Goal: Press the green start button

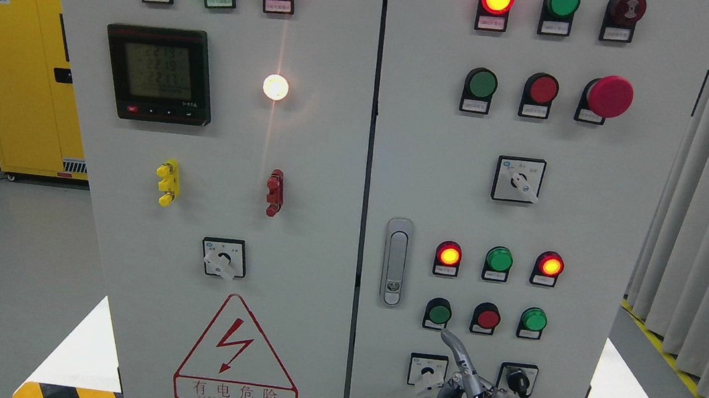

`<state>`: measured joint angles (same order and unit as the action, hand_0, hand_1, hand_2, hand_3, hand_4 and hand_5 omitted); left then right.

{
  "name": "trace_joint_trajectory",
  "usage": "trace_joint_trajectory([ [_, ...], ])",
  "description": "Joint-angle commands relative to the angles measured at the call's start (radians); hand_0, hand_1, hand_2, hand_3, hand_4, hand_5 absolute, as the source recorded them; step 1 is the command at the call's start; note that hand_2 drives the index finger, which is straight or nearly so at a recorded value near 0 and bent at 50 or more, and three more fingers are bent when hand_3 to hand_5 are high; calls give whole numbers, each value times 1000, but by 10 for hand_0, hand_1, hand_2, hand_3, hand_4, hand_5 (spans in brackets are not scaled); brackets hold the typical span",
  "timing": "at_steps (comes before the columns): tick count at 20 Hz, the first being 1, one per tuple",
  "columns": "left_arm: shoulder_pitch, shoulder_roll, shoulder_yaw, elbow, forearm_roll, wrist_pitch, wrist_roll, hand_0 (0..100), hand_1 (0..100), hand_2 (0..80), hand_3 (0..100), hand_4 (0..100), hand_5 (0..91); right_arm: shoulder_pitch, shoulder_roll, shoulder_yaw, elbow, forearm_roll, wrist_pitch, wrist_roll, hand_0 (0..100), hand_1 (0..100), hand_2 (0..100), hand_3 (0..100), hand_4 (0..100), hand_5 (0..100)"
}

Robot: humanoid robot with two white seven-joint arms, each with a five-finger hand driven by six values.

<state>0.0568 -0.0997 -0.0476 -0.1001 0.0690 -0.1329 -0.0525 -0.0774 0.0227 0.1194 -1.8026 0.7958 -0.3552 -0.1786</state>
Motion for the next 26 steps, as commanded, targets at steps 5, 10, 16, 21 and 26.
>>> trace_joint_trajectory([
  [5,0,0,0,0,0,-1,0,120,556,0,0,0,0,146,6,108,-136,-397,-2,8,815,761,1,229,316,280],
  [10,0,0,0,0,0,-1,0,120,556,0,0,0,0,145,6,105,-136,-409,1,7,763,733,0,169,260,230],
  [16,0,0,0,0,0,-1,0,120,556,0,0,0,0,139,6,108,-136,-408,1,8,722,728,0,156,243,200],
  [21,0,0,0,-1,0,-1,0,120,556,0,0,0,0,139,6,111,-135,-409,1,10,698,726,0,153,238,194],
  [26,0,0,0,0,0,-1,0,120,556,0,0,0,0,139,6,111,-133,-409,1,11,697,725,0,152,243,194],
])
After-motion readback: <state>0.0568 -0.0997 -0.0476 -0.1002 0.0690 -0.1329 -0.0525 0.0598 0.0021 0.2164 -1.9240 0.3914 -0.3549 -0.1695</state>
